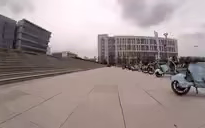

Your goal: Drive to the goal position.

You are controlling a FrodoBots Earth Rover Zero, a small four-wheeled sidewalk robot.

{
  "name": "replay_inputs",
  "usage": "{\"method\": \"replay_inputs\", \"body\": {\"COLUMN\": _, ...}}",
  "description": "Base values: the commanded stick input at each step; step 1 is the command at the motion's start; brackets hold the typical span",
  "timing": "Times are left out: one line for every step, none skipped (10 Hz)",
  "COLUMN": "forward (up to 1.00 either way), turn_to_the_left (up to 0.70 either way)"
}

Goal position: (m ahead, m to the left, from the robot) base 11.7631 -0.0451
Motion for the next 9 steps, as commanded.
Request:
{"method": "replay_inputs", "body": {"forward": 0.45, "turn_to_the_left": 0.00}}
{"method": "replay_inputs", "body": {"forward": 0.45, "turn_to_the_left": 0.00}}
{"method": "replay_inputs", "body": {"forward": 0.45, "turn_to_the_left": 0.00}}
{"method": "replay_inputs", "body": {"forward": 0.45, "turn_to_the_left": 0.00}}
{"method": "replay_inputs", "body": {"forward": 0.45, "turn_to_the_left": 0.00}}
{"method": "replay_inputs", "body": {"forward": 0.45, "turn_to_the_left": 0.00}}
{"method": "replay_inputs", "body": {"forward": 0.45, "turn_to_the_left": 0.00}}
{"method": "replay_inputs", "body": {"forward": 0.45, "turn_to_the_left": 0.00}}
{"method": "replay_inputs", "body": {"forward": 0.45, "turn_to_the_left": 0.00}}
